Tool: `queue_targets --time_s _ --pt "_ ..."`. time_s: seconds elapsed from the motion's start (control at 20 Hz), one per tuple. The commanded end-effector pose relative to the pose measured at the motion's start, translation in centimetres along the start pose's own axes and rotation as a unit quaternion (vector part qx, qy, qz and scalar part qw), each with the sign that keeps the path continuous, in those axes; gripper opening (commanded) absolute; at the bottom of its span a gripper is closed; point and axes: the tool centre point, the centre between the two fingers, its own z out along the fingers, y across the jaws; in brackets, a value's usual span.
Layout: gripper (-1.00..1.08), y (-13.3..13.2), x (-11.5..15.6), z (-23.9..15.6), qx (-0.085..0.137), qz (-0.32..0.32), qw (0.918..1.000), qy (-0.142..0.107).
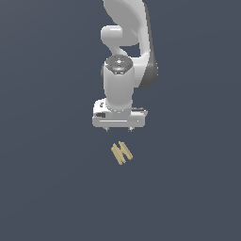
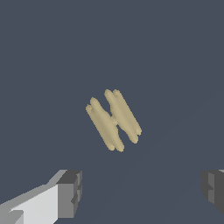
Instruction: Pick up the object and move it to a goal position.
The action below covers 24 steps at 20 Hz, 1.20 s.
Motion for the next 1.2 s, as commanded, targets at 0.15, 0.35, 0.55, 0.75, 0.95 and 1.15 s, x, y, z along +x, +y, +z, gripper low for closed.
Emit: queue_targets --time_s 0.15,0.35,0.55,0.75,0.95,1.15 --pt "1.00 0.3 0.0 -0.1 -0.002 -0.003 1.0000 0.001" --pt "1.00 1.3 -0.1 -0.4 -0.010 -0.013 0.9999 0.005" --pt "1.00 1.7 -0.1 -0.5 -0.013 -0.015 0.9998 0.006" --pt "1.00 1.6 0.0 -0.3 -0.013 -0.019 0.9997 0.006" --pt "1.00 1.4 0.3 0.3 -0.012 -0.035 0.9993 0.005" --pt "1.00 1.1 0.7 1.5 -0.012 -0.063 0.9980 0.002"
